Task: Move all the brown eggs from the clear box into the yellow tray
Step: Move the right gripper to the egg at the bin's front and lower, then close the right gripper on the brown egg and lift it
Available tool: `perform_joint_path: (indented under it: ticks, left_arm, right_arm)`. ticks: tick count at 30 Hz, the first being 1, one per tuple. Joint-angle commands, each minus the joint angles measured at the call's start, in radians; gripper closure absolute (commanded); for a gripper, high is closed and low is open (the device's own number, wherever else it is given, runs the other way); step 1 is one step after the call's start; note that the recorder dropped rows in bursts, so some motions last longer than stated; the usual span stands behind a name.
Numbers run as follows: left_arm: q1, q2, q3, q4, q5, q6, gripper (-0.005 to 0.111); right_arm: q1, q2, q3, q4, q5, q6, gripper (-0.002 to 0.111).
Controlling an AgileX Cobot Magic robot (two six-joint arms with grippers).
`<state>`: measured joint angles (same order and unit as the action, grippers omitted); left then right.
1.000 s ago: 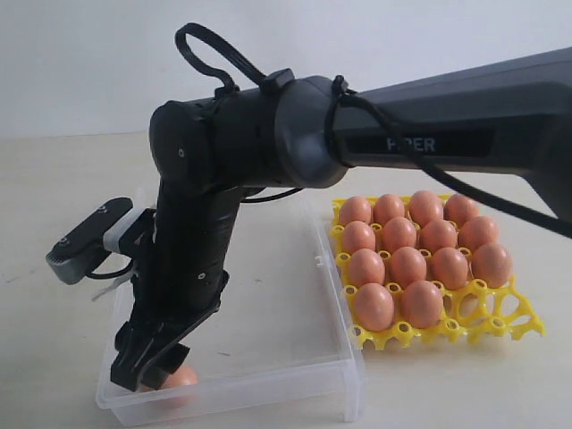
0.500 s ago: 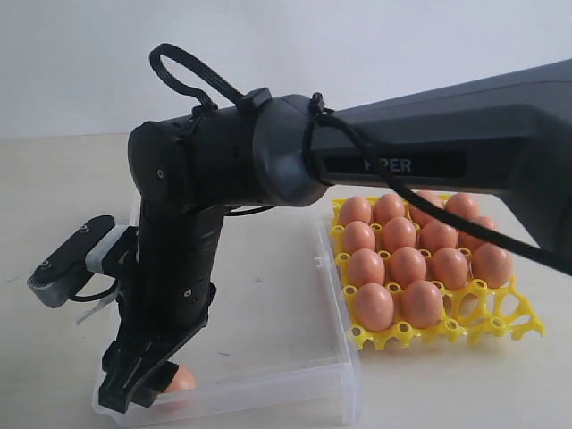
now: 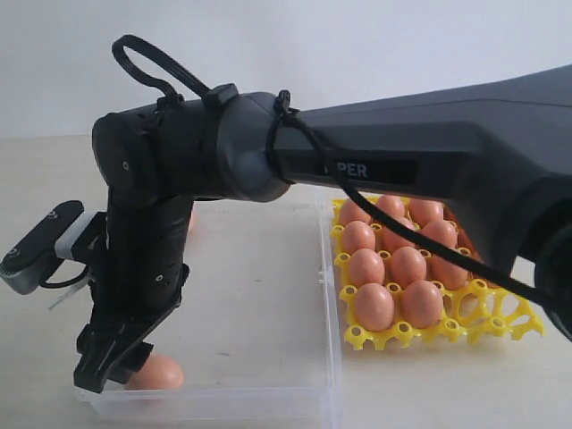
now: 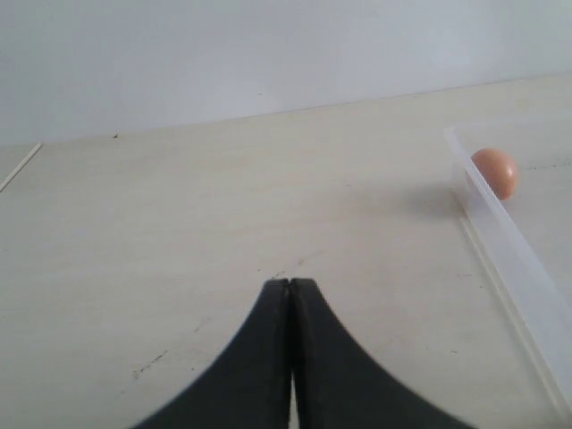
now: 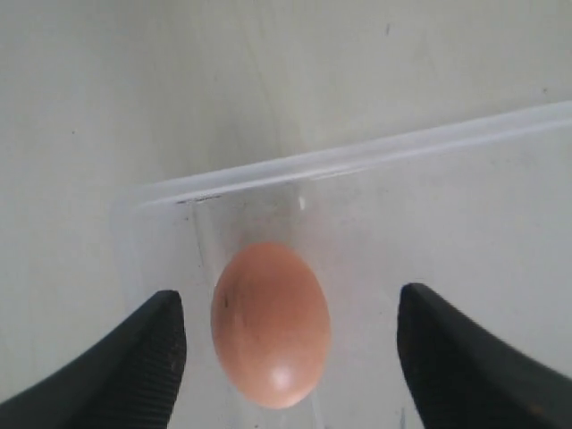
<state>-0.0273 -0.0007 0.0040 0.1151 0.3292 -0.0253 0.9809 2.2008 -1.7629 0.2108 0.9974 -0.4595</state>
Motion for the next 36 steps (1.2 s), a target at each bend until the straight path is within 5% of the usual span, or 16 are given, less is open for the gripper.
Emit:
perform_joint_path:
  ticks: [1, 26, 36]
  left_arm:
    - [-0.001, 0.001, -0.004, 0.001, -0.013, -0.004, 0.107]
    - [-0.001, 0.001, -0.004, 0.001, -0.013, -0.004, 0.107]
    - [-0.001, 0.001, -0.004, 0.001, -0.013, -0.004, 0.107]
  right_arm:
    - [0.002, -0.001, -0.018, -0.01, 0.002, -0.009, 0.044]
    - [0.0, 0.115, -0.018, 0.006, -0.058, 0.009, 0.048]
    - [0.0, 0.13, -0.018, 0.014, -0.069, 0.009, 0.108]
